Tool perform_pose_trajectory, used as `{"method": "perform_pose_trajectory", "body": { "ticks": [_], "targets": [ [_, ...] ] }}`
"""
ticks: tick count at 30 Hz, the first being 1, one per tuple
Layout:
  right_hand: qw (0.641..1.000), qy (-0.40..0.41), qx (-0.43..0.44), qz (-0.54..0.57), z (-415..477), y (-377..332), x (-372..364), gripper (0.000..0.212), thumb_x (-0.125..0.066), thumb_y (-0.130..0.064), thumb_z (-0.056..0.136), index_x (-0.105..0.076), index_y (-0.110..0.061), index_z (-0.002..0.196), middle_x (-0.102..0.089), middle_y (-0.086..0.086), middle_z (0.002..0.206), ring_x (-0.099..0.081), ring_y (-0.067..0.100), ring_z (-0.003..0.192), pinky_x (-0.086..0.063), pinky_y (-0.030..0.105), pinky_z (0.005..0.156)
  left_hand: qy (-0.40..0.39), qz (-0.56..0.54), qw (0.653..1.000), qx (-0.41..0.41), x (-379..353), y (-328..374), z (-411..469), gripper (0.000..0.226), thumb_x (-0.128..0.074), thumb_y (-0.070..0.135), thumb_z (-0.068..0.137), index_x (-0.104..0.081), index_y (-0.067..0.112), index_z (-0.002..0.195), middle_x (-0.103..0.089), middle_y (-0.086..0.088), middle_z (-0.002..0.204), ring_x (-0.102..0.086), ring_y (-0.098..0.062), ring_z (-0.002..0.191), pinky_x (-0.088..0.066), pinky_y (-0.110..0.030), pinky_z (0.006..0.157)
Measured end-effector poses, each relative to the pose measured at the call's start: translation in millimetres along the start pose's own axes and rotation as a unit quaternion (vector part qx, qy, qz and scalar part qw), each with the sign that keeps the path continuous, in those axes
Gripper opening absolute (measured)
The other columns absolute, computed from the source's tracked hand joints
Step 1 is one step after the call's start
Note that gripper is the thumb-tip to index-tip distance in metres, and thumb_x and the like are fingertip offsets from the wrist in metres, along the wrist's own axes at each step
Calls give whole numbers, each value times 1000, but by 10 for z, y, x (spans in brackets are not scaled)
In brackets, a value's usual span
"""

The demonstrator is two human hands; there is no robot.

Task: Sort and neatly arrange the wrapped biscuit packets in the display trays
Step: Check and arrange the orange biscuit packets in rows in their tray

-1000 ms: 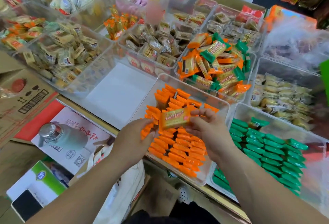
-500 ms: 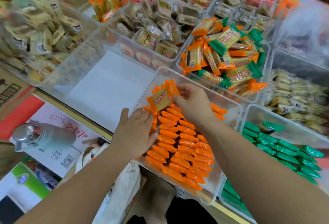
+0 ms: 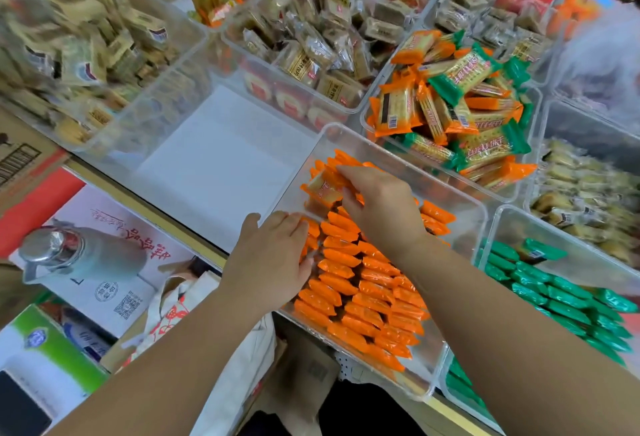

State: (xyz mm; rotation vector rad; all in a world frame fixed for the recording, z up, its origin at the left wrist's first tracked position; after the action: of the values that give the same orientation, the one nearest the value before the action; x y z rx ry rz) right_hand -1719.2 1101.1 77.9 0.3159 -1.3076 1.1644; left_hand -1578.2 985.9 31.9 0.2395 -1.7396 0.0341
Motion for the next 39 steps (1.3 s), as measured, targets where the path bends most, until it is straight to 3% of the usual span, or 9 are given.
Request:
{"method": "perform_pose_trajectory", "body": {
  "ticks": [5, 11, 16, 23, 27, 30, 34, 39],
  "targets": [
    [999, -23, 17, 38, -67, -18, -57, 36, -74, -3, 84, -71, -7, 120, -75, 9, 107, -72, 25, 96, -60, 38, 80, 6, -10, 1000, -3, -13, -23, 3, 60, -40, 54, 93, -50, 20, 141, -53, -1, 146, -48, -22, 132, -35, -51, 106],
    [999, -2, 15, 29, -15, -39, 4, 30, -71, -8, 85, -72, -5, 115, -75, 10, 99, -71, 25, 87, -60, 40, 73, -4, -10, 1000, -4, -21, -13, 16, 58, -39, 55, 94, -48, 21, 141, -52, 1, 145, -48, -21, 129, -36, -48, 104],
    [997, -12, -5, 73, -75, -4, 28, 33, -72, -9, 82, -73, -6, 115, -73, 5, 96, -63, 10, 83, -59, 36, 75, -4, -14, 1000, -3, -26, -12, 21, 52, -37, 55, 96, -50, 23, 136, -54, 3, 141, -49, -20, 127, -36, -47, 103],
    [998, -58, 34, -3, 121, -94, -86, 27, -62, -10, 87, -74, -8, 110, -73, 11, 90, -69, 30, 81, -57, 45, 62, -15, 1, 1000, -1, -27, -3, 21, 56, -36, 55, 97, -46, 22, 141, -51, 2, 144, -46, -21, 130, -36, -48, 104],
    [999, 8, 31, -16, 151, -101, -38, 35, -48, -25, 95, -75, -4, 101, -72, 15, 86, -69, 36, 77, -58, 45, 61, -19, 8, 1000, 2, -21, 5, 14, 59, -37, 56, 96, -45, 21, 143, -51, 1, 145, -47, -22, 129, -37, -48, 103],
    [999, 43, -3, -8, 77, -31, 6, 22, -65, -13, 89, -74, -6, 108, -73, 13, 90, -69, 32, 77, -58, 41, 64, -19, 11, 1000, 0, -30, 4, 21, 59, -35, 57, 96, -42, 22, 142, -51, 2, 143, -47, -21, 129, -36, -48, 104],
    [996, -71, -49, 23, 58, 82, -105, 30, -72, -14, 87, -71, -10, 117, -75, 9, 103, -70, 27, 90, -58, 44, 78, -20, 18, 1000, 0, -37, 11, 23, 60, -36, 58, 95, -41, 22, 142, -51, 1, 142, -47, -22, 129, -36, -49, 104],
    [986, -142, -85, -36, 128, 121, -378, 14, -68, -12, 89, -66, -15, 103, -71, 8, 96, -65, 31, 88, -55, 41, 69, -21, 13, 1000, 6, -40, 12, 28, 61, -38, 59, 94, -43, 22, 142, -52, 1, 142, -47, -22, 128, -37, -48, 104]
  ]
}}
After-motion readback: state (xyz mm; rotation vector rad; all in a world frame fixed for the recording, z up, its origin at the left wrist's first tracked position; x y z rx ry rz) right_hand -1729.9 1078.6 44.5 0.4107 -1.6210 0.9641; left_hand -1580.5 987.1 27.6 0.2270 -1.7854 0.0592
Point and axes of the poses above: each hand's wrist, its own z-axis towards the middle knuckle, its own x-axis out of the back of the hand, y = z × x, the point moved 3 cm from there along z, towards the middle knuckle
